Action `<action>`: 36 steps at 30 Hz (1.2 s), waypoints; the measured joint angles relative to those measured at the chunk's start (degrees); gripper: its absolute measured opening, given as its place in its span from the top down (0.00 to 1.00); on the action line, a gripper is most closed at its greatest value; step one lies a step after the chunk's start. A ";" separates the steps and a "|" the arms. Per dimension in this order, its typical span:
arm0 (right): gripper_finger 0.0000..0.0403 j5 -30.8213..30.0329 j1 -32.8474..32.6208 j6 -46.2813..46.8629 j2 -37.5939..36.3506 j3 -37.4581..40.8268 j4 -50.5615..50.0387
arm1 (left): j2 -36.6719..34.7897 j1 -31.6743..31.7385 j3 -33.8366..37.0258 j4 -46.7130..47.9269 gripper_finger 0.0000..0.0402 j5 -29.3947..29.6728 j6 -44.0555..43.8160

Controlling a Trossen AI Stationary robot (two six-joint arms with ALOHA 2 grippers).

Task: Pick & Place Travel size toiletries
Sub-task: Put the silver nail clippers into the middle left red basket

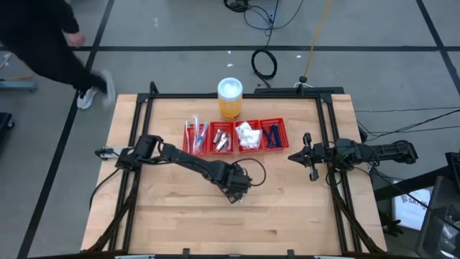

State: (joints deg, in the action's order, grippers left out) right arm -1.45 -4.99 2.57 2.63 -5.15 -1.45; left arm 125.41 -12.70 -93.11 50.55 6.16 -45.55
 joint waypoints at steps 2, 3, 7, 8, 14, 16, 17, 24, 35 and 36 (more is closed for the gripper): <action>1.00 0.00 0.01 -0.02 0.02 0.00 -0.02 | 0.36 0.21 -0.06 0.07 0.31 -1.14 0.60; 1.00 0.02 0.01 -0.02 0.00 0.00 -0.06 | 0.79 0.31 -0.12 -0.31 0.31 -1.75 0.89; 1.00 0.02 -0.01 -0.04 0.00 0.00 -0.15 | 0.93 0.27 -0.10 -0.22 0.35 -2.43 1.52; 1.00 0.02 0.00 -0.07 0.02 0.00 -0.16 | 0.95 0.28 -0.12 -0.41 0.37 -2.65 1.48; 1.00 0.02 0.00 -0.17 0.00 0.00 -0.12 | 1.08 0.21 -0.05 -0.62 0.55 -3.62 1.78; 1.00 0.02 0.01 -0.16 0.01 0.00 -0.11 | 1.11 0.23 0.00 -1.04 0.62 -3.77 1.91; 1.00 0.02 0.02 -0.17 0.01 0.00 -0.10 | 1.11 0.23 0.01 -1.25 0.66 -3.79 1.86; 1.00 0.02 -0.01 -0.17 0.02 0.00 -0.11 | 1.13 0.24 0.03 -1.32 0.87 -4.64 3.27; 1.00 0.02 0.00 0.17 0.02 0.00 -0.09 | 1.13 0.22 0.07 -1.32 0.89 -4.61 3.83; 1.00 0.02 0.00 0.17 0.02 0.00 -0.09 | 1.13 0.21 0.08 -1.32 0.88 -4.60 4.23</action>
State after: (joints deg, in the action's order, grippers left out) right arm -1.43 -4.99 2.74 2.66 -5.15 -1.54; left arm 126.54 -12.49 -93.03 49.23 1.56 -41.31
